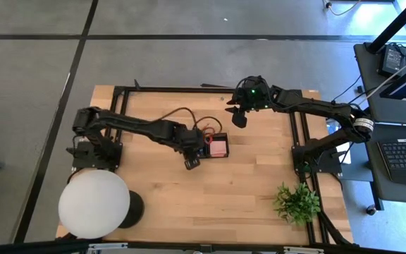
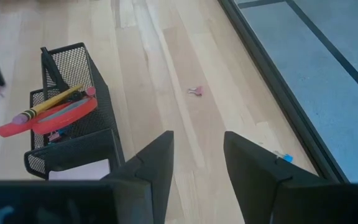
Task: Pick and place office supplies into organizer
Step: Put the pink binder clip into the desk organizer
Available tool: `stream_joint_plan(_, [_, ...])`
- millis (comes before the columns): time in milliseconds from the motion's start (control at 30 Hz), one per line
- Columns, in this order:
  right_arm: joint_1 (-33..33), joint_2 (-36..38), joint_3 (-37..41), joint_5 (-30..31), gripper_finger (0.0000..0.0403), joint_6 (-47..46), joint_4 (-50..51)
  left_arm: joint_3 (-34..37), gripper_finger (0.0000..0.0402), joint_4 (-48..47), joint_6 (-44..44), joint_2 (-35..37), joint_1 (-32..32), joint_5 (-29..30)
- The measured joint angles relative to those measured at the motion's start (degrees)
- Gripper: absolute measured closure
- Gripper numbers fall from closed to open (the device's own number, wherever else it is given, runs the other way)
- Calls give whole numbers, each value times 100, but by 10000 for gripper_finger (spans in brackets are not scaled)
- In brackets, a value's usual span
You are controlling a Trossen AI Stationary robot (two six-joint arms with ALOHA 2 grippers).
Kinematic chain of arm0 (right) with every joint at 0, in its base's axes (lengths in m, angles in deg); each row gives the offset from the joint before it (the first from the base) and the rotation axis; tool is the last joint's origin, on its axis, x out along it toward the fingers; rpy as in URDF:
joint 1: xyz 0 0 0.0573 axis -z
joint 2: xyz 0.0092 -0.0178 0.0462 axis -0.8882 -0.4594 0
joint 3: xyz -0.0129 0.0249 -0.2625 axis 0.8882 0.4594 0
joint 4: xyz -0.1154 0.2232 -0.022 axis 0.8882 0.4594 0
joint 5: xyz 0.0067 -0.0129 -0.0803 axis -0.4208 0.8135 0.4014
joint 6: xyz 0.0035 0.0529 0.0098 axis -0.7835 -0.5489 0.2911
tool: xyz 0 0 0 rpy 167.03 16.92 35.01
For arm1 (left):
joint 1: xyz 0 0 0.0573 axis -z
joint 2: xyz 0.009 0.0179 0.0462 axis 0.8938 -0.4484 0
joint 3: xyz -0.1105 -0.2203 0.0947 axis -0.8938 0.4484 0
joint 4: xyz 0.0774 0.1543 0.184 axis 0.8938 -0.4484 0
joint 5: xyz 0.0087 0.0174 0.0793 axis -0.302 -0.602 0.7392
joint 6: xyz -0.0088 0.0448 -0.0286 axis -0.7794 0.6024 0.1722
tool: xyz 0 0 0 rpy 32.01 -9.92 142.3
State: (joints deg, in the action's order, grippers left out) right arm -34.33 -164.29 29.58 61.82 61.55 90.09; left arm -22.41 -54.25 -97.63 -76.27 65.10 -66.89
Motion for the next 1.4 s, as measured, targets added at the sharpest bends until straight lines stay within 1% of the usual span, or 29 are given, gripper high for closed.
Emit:
stream_joint_plan(167, [0,0,0,0,257,-1,14,2,334,-30,52,-468,-41,-2])
stream_joint_plan(367, [0,0,0,0,257,0,24,2,334,-26,-12,-765,-170,-4])
stream_joint_plan(667, [2,0,0,0,257,5,69,2,330,-65,-51,-765,-340,-15])
stream_joint_plan(1033, [2,0,0,0,257,16,87,2,296,-301,-55,-765,-380,-131])
stream_joint_plan(1100, [0,0,0,0,257,18,87,-1,291,-304,-56,-765,-382,-316])
stream_joint_plan(1267, [1,0,0,0,257,18,90,-262,288,-575,-66,-678,-381,-1050])
stream_joint_plan(1400, [0,0,0,0,257,18,96,-490,292,-993,-61,-375,-378,-1195])
